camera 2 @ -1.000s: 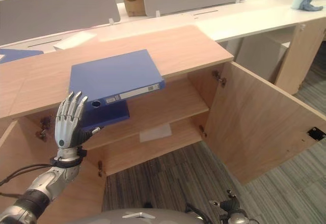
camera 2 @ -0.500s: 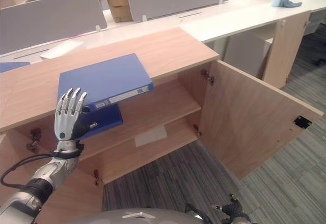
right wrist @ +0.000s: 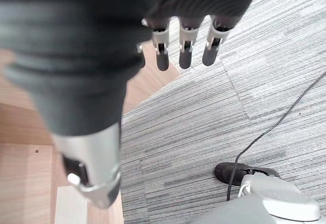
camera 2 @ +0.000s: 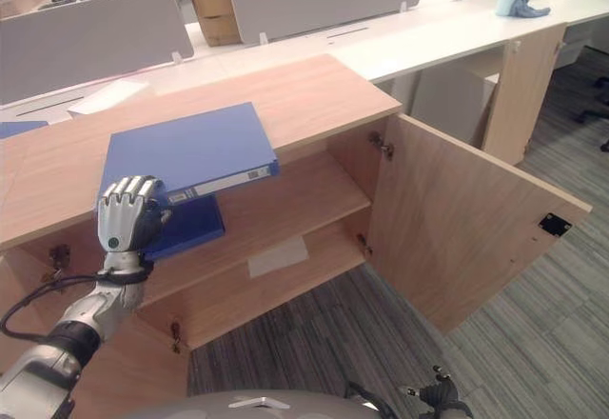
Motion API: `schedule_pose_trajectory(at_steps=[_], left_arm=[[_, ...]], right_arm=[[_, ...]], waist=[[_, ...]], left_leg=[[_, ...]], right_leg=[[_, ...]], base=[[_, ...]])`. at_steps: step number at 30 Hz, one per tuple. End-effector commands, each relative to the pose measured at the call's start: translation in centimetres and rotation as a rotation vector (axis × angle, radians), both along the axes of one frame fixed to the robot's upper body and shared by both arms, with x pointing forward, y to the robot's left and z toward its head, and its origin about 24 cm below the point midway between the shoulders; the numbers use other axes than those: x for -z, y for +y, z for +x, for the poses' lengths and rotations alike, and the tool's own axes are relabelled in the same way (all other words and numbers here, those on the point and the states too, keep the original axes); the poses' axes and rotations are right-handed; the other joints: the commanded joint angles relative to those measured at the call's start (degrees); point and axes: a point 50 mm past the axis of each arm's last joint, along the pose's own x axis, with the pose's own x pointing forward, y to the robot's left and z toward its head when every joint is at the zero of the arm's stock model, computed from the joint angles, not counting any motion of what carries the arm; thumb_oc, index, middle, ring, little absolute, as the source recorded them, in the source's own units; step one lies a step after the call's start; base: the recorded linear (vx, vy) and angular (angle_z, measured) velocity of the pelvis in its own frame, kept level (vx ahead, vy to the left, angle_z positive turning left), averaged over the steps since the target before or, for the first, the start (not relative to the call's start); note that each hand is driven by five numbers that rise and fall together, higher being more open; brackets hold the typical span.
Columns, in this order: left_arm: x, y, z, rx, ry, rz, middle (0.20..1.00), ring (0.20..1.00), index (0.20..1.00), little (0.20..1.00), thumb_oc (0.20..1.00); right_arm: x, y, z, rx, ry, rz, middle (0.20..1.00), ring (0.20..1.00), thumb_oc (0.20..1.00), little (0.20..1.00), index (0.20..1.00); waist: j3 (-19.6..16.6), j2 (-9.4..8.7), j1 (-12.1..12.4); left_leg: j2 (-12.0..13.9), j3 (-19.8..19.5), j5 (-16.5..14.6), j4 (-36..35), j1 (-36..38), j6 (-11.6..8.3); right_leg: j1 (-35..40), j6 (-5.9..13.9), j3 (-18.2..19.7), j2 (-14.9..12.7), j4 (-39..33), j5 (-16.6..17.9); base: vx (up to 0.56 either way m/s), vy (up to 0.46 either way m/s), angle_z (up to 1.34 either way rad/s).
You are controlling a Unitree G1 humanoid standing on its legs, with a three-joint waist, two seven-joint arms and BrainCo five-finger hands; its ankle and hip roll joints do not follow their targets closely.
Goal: Put the empty folder in the office cabinet
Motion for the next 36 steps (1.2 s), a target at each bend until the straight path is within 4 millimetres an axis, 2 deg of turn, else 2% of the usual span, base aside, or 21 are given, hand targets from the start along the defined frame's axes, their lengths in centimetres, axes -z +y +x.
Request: schedule_pose_trajectory(at_steps=[1, 5, 11, 15, 18, 21, 24, 26, 27, 30, 31, 32, 36], left_arm=[[-3.2, 1.3, 2.3, -0.015, -0.084, -0.016, 0.200, 0.200, 0.200, 0.200, 0.200], [-4.3, 1.1, 2.3, 0.023, -0.132, -0.059, 0.200, 0.200, 0.200, 0.200, 0.200], [-7.8, 0.5, 2.2, 0.157, -0.202, -0.204, 0.200, 0.200, 0.200, 0.200, 0.200], [-12.1, -0.7, 2.0, 0.313, -0.232, -0.356, 0.200, 0.200, 0.200, 0.200, 0.200], [-14.8, -1.8, 1.4, 0.468, -0.223, -0.536, 0.200, 0.200, 0.200, 0.200, 0.200], [-15.8, -2.7, 0.7, 0.602, -0.171, -0.665, 0.200, 0.200, 0.200, 0.200, 0.200], [-15.7, -4.1, -0.6, 0.783, -0.022, -0.877, 0.200, 0.200, 0.200, 0.200, 0.200], [-15.3, -4.4, -1.2, 0.834, 0.019, -0.954, 0.200, 0.200, 0.200, 0.200, 0.200], [-14.6, -4.4, -1.9, 0.882, 0.064, -1.038, 0.200, 0.200, 0.200, 0.200, 0.200], [-13.8, -4.2, -2.7, 0.920, 0.091, -1.130, 0.200, 0.200, 0.200, 0.200, 0.200], [-13.5, -4.1, -3.3, 0.947, 0.092, -1.158, 0.200, 0.200, 0.200, 0.200, 0.200], [-12.7, -3.7, -4.2, 0.953, 0.074, -1.220, 0.200, 0.200, 0.200, 0.200, 0.200], [-11.5, -2.8, -5.2, 0.929, 0.035, -1.326, 0.200, 0.200, 0.200, 0.200, 0.200]], right_arm=[[-1.3, -1.2, 3.4, -0.043, -0.118, -0.047, 1.000, 1.000, 1.000, 1.000, 1.000], [-1.8, -1.1, 4.7, -0.057, -0.166, -0.038, 1.000, 1.000, 1.000, 1.000, 1.000], [-2.9, -0.4, 6.7, -0.081, -0.250, 0.027, 1.000, 1.000, 1.000, 1.000, 1.000], [-5.1, 0.7, 9.4, -0.095, -0.392, 0.074, 1.000, 1.000, 1.000, 1.000, 1.000], [-7.1, 1.6, 11.3, -0.105, -0.507, 0.112, 1.000, 1.000, 1.000, 1.000, 1.000], [-8.7, 2.2, 12.6, -0.115, -0.598, 0.137, 1.000, 1.000, 1.000, 1.000, 1.000], [-10.8, 3.1, 14.0, -0.099, -0.694, 0.179, 1.000, 1.000, 1.000, 1.000, 1.000], [-11.6, 3.2, 14.2, -0.092, -0.723, 0.206, 1.000, 1.000, 1.000, 1.000, 1.000], [-12.6, 3.2, 14.5, -0.092, -0.771, 0.238, 1.000, 1.000, 1.000, 1.000, 1.000], [-14.2, 3.0, 15.0, -0.105, -0.843, 0.251, 1.000, 1.000, 1.000, 1.000, 1.000], [-15.2, 2.9, 15.2, -0.109, -0.886, 0.261, 1.000, 1.000, 1.000, 1.000, 1.000], [-17.2, 2.7, 15.8, -0.118, -0.970, 0.263, 1.000, 1.000, 1.000, 1.000, 1.000], [-20.2, 2.3, 16.3, -0.141, -1.098, 0.277, 1.000, 1.000, 1.000, 1.000, 1.000]], waist=[[2.2, -1.13, -0.4], [2.7, -1.12, 0.1], [2.6, -1.27, 1.2], [2.5, -1.45, 1.7], [2.4, -1.60, 2.0], [2.3, -1.67, 2.4], [2.1, -1.73, 3.0], [2.1, -1.67, 3.2], [2.2, -1.70, 3.5], [2.2, -1.79, 3.9], [2.2, -1.86, 4.1], [2.1, -2.04, 4.6], [1.9, -2.40, 5.5]], left_leg=[[0.5, 2.1, -11.1, 0.1, 6.2, -0.79], [0.5, 1.6, -11.1, 0.1, 6.2, -0.71], [0.5, 0.4, -10.9, 0.1, 6.3, -0.88], [0.5, -0.3, -10.6, 0.1, 6.3, -0.92], [0.4, -0.8, -10.4, 0.1, 6.2, -0.85], [0.4, -1.1, -10.3, 0.1, 6.1, -0.83], [0.3, -1.5, -10.2, 0.1, 6.0, -0.64], [0.3, -1.8, -10.0, 0.1, 5.9, -0.61], [0.3, -2.1, -9.9, 0.1, 5.8, -0.62], [0.2, -2.4, -9.7, 0.1, 5.7, -0.63], [0.2, -2.7, -9.7, 0.1, 5.6, -0.65], [0.1, -3.0, -9.5, 0.1, 5.4, -0.74], [0.0, -3.8, -9.2, 0.1, 5.1, -0.77]], right_leg=[[-2.7, 2.78, -1.1, -0.5, 0.0, 1.8], [-2.4, 2.65, -1.3, -0.5, 0.0, 1.7], [-1.7, 2.52, -2.1, -0.7, 0.0, 1.4], [-1.5, 2.42, -2.6, -0.9, 0.0, 1.5], [-1.5, 2.37, -2.8, -1.1, 0.0, 1.5], [-1.5, 2.44, -3.0, -1.2, 0.0, 1.5], [-1.5, 2.59, -3.3, -1.3, 0.0, 1.4], [-1.5, 2.60, -3.4, -1.4, 0.0, 1.4], [-1.5, 2.58, -3.6, -1.4, 0.0, 1.5], [-1.5, 2.54, -3.8, -1.4, 0.0, 1.5], [-1.6, 2.46, -3.8, -1.4, 0.0, 1.5], [-1.7, 2.31, -4.0, -1.4, 0.0, 1.6], [-1.7, 2.13, -4.7, -1.5, 0.0, 1.7]], base=[[-0.02, 0.015, -0.04], [-0.03, 0.013, 0.00], [0.00, -0.004, 0.02], [0.01, -0.015, 0.06], [0.01, -0.016, 0.08], [0.02, -0.006, 0.07], [0.03, 0.008, 0.02], [0.00, 0.000, 0.00], [0.00, 0.000, 0.00], [0.00, 0.000, 0.00], [0.01, 0.021, 0.03], [0.01, 0.026, 0.06], [0.00, 0.009, 0.02]])
